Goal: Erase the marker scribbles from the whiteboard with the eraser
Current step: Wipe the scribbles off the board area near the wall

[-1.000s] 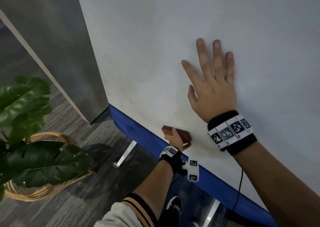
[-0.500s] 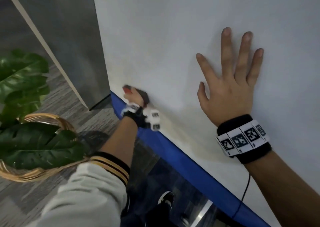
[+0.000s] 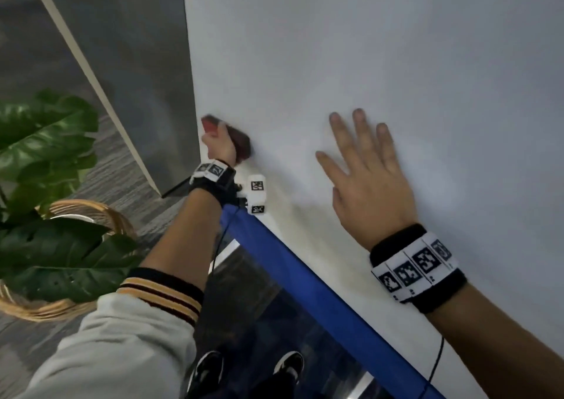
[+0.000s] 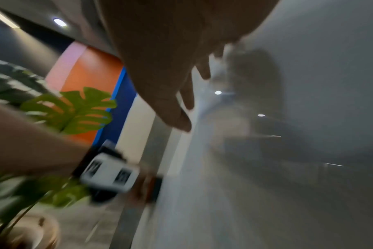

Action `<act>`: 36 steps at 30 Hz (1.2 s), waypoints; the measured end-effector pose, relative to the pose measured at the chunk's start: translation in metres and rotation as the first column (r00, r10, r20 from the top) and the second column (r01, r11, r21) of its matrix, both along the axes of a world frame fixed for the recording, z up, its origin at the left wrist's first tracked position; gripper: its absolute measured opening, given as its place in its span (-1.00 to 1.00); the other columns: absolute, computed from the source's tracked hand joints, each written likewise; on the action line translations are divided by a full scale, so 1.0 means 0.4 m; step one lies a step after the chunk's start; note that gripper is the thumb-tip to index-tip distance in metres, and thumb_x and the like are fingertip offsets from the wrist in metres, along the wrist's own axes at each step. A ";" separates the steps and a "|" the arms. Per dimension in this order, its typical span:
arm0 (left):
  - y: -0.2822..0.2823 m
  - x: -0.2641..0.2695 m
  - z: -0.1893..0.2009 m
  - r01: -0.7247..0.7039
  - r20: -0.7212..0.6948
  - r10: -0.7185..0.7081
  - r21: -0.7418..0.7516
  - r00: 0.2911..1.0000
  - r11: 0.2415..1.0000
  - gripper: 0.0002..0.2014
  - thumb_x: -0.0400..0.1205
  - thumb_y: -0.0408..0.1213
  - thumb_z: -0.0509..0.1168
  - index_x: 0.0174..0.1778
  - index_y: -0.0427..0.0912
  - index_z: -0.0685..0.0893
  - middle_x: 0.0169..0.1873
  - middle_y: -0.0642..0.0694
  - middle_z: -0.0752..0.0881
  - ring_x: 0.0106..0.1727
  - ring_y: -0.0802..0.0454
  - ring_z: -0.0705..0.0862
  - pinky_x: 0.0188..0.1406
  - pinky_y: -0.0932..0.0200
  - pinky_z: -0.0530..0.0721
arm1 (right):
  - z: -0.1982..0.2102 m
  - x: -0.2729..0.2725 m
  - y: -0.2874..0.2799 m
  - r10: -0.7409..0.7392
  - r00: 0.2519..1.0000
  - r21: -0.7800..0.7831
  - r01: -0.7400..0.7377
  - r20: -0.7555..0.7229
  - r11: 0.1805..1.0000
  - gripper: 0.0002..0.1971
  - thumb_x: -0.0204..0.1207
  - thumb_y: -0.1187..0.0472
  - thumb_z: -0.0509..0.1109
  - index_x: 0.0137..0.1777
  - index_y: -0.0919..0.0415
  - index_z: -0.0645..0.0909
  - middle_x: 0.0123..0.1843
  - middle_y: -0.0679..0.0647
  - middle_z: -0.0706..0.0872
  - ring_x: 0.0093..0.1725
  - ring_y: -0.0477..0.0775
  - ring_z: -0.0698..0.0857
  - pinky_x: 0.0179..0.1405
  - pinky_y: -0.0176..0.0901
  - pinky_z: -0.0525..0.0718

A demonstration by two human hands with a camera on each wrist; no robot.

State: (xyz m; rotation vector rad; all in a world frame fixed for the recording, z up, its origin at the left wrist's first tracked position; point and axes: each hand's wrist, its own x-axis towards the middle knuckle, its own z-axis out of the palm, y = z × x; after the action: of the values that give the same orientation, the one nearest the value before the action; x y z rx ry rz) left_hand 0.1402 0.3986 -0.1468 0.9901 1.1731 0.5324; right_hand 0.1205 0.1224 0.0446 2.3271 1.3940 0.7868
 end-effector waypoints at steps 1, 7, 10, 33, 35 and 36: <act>0.018 0.005 0.086 -0.043 0.049 0.037 0.115 0.998 0.992 -0.66 0.80 0.05 0.20 0.19 -0.17 0.40 0.04 -0.13 0.68 0.07 -0.18 0.71 0.19 0.02 0.68 | -0.029 0.006 0.012 0.043 0.999 -0.052 -0.043 -0.002 0.998 -0.43 0.46 0.42 0.40 0.51 0.21 0.59 0.79 0.37 0.10 0.77 0.49 0.05 0.76 0.32 -0.32; -0.055 0.011 0.095 -0.200 0.067 0.189 0.238 0.980 0.951 -0.75 0.88 -0.09 0.10 0.05 -0.19 0.27 -0.14 -0.05 0.52 -0.11 -0.07 0.47 -0.03 0.02 0.39 | -0.091 0.019 0.061 0.070 0.997 -0.112 -0.073 -0.030 0.991 -0.46 0.60 0.47 -0.04 0.43 0.22 0.63 0.78 0.35 0.15 0.76 0.48 0.12 0.76 0.32 -0.29; -0.094 0.004 -0.109 -0.160 -0.077 0.156 -0.046 0.985 0.986 -0.76 0.88 -0.10 0.10 0.17 -0.23 0.32 0.13 -0.28 0.57 0.15 -0.19 0.60 0.26 0.01 0.49 | -0.097 0.008 0.078 0.055 0.998 -0.084 -0.057 -0.027 0.995 -0.48 0.54 0.50 0.08 0.39 0.19 0.65 0.79 0.33 0.14 0.76 0.47 0.11 0.75 0.33 -0.28; -0.295 -0.073 -0.533 0.175 -0.125 -0.258 -0.459 0.958 0.871 -0.47 0.87 -0.11 0.14 0.64 -0.44 0.32 0.51 -0.39 0.54 0.48 -0.43 0.59 0.45 -0.31 0.61 | -0.169 0.007 0.079 -0.018 0.999 -0.058 0.016 -0.026 0.998 -0.60 0.56 0.33 0.31 0.39 0.13 0.64 0.83 0.21 0.03 0.80 0.39 -0.04 0.77 0.28 -0.31; -0.288 -0.072 -0.485 0.182 -0.129 -0.272 -0.475 0.953 0.861 -0.49 0.87 -0.11 0.13 0.61 -0.43 0.35 0.47 -0.40 0.57 0.43 -0.44 0.63 0.41 -0.33 0.65 | -0.167 0.009 0.077 -0.012 1.000 -0.070 0.010 -0.024 0.997 -0.61 0.55 0.34 0.32 0.36 0.13 0.65 0.83 0.22 0.04 0.80 0.38 -0.03 0.77 0.27 -0.31; -0.253 -0.068 -0.464 0.192 -0.138 -0.276 -0.436 0.951 0.879 -0.47 0.86 -0.09 0.14 0.62 -0.41 0.33 0.49 -0.41 0.56 0.43 -0.44 0.62 0.42 -0.34 0.65 | -0.168 0.011 0.076 -0.009 1.000 -0.078 0.007 -0.015 0.997 -0.62 0.55 0.34 0.31 0.35 0.14 0.65 0.83 0.22 0.03 0.79 0.38 -0.03 0.77 0.26 -0.31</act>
State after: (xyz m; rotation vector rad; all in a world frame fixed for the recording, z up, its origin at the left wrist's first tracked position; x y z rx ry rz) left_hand 0.1129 0.2973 -0.3325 0.8052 1.2534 -0.0209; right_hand 0.1247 0.1527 -0.0226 2.2829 1.3954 0.7007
